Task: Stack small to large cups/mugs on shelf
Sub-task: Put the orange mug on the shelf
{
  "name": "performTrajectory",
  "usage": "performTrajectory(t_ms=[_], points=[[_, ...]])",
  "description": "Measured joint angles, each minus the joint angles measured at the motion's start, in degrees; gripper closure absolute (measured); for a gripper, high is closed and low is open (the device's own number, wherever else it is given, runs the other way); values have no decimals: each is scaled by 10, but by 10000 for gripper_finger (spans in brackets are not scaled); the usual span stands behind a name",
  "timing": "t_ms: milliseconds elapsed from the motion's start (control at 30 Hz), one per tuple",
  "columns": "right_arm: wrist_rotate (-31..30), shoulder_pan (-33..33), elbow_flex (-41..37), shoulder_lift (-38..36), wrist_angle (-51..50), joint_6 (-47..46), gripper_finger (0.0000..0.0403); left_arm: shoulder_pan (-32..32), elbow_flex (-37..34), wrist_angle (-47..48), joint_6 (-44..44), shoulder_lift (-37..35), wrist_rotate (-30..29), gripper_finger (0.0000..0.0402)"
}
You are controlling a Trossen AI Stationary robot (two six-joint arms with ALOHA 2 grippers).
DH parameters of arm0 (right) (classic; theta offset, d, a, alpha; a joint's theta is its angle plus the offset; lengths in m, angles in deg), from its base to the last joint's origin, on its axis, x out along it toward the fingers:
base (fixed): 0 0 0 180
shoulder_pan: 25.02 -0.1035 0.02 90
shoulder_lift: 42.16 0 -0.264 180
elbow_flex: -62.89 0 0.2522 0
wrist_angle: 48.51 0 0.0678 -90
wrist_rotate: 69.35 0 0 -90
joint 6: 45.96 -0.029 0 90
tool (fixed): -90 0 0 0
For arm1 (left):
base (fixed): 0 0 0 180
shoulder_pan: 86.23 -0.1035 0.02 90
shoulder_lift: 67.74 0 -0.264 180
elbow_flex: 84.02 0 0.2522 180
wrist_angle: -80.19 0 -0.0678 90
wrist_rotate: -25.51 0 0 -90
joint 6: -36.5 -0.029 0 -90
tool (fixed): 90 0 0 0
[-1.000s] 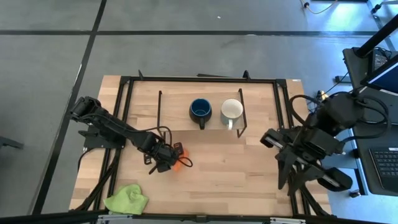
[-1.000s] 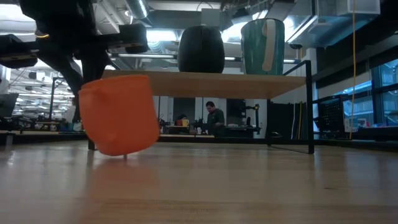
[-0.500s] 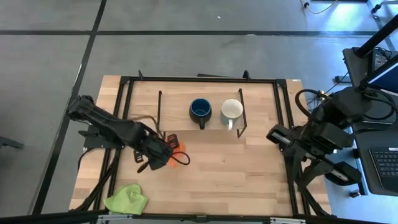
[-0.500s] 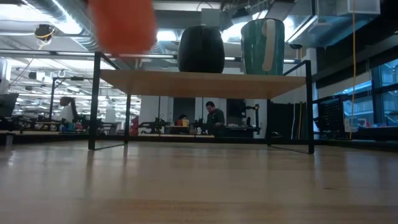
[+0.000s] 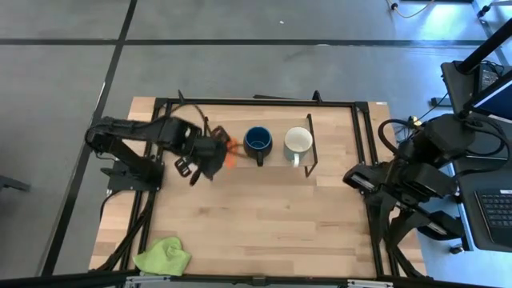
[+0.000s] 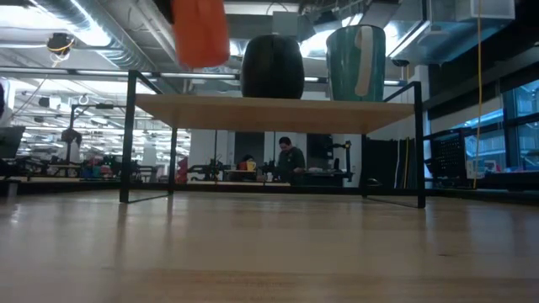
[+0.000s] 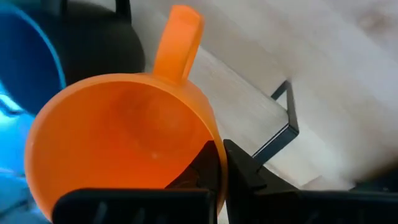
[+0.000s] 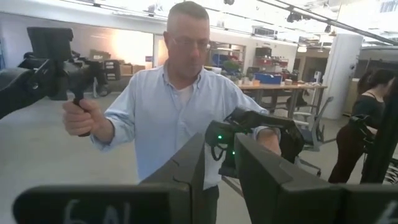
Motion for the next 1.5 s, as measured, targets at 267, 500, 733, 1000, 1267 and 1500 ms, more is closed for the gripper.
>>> performTrajectory(t_ms=[267,500,733,1000,1267,1500], points=[[0,0,0,3,2,1,312,-49,-1,-3,-13,0,35,401],[1,-4,0,8,2,1,312,-88,-10,12,-6,28,63,401],[1,-22,0,15,1,1,312,-103,-50,15,-5,30,62,400],[1,-45,0,16,2,7,312,-106,-55,-2,-4,30,68,400],[0,-55,0,16,-1,16,312,-106,-55,-5,0,30,87,395],[0,-54,0,16,-10,31,312,-106,-55,-8,18,30,88,384]])
